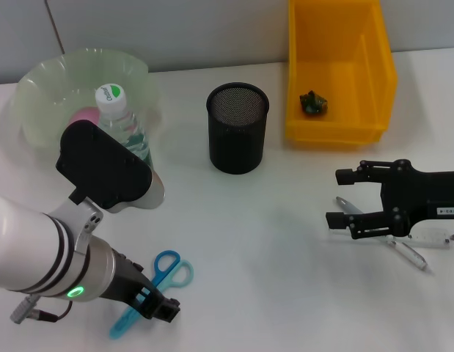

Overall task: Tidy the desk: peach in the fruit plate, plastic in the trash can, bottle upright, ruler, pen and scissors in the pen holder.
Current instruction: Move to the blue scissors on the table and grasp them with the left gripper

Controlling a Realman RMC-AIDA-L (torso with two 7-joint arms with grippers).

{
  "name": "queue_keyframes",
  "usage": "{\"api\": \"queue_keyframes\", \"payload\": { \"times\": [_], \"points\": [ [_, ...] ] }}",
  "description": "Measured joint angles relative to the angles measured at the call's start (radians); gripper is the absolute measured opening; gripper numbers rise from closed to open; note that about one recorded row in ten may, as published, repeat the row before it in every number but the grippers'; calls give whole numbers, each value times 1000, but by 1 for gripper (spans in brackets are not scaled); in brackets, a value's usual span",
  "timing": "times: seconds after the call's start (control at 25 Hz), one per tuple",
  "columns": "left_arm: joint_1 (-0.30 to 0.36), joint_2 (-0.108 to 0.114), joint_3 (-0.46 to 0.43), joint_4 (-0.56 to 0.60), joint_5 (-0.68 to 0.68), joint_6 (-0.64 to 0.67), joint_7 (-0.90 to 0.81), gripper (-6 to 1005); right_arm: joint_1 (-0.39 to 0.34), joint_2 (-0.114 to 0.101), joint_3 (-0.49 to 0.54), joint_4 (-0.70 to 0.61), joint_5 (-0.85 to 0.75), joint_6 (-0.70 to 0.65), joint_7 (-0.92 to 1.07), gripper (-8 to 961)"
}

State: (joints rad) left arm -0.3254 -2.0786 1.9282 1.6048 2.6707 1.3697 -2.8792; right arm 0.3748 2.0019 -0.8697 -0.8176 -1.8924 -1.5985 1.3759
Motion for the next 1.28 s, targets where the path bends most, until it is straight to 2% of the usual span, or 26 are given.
{"api": "queue_keyframes", "payload": {
  "times": [0.72, 0.92, 1.28],
  "points": [
    [-30, 0, 8, -32, 3, 5, 1, 694, -5, 0, 0, 0, -1, 0, 0, 840],
    [-36, 0, 7, -39, 3, 7, 1, 576, -5, 0, 0, 0, -1, 0, 0, 840],
    [-53, 0, 3, -49, 3, 13, 2, 579, -5, 0, 0, 0, -1, 0, 0, 840]
  ]
}}
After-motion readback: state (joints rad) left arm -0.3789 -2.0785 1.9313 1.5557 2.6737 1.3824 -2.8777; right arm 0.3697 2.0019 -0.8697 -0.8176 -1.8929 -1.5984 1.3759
